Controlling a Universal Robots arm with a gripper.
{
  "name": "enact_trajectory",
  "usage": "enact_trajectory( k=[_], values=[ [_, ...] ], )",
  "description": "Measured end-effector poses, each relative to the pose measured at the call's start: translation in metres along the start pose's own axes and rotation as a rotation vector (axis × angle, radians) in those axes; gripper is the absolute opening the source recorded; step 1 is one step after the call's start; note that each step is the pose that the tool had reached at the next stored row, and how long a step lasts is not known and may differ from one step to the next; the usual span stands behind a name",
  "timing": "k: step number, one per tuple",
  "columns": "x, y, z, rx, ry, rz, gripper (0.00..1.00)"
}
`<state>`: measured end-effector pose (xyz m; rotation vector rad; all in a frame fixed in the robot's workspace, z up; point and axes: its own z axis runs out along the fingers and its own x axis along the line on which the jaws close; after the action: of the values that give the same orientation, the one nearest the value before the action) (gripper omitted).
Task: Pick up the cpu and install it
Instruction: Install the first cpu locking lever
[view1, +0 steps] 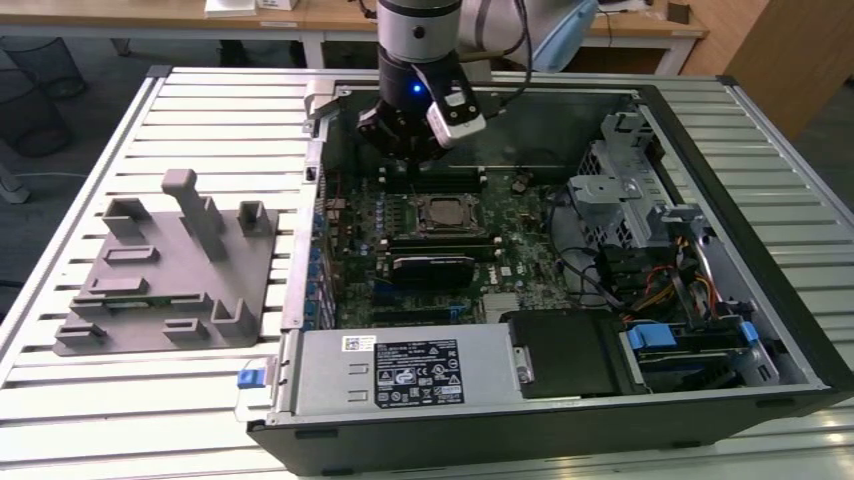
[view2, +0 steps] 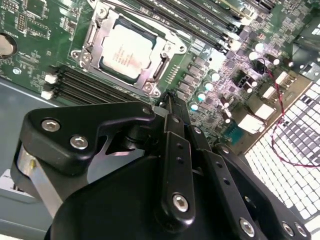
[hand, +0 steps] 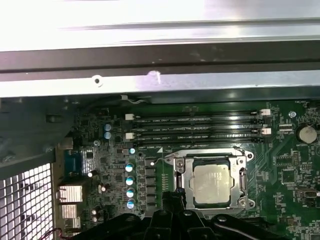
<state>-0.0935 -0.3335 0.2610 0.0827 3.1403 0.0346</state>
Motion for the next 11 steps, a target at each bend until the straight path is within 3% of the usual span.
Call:
enact_trajectory(
  k=[11],
  values=[
    [0.0132, 0.0017, 0.0004, -0.0001, 0.0, 0.0, 0.11]
  ],
)
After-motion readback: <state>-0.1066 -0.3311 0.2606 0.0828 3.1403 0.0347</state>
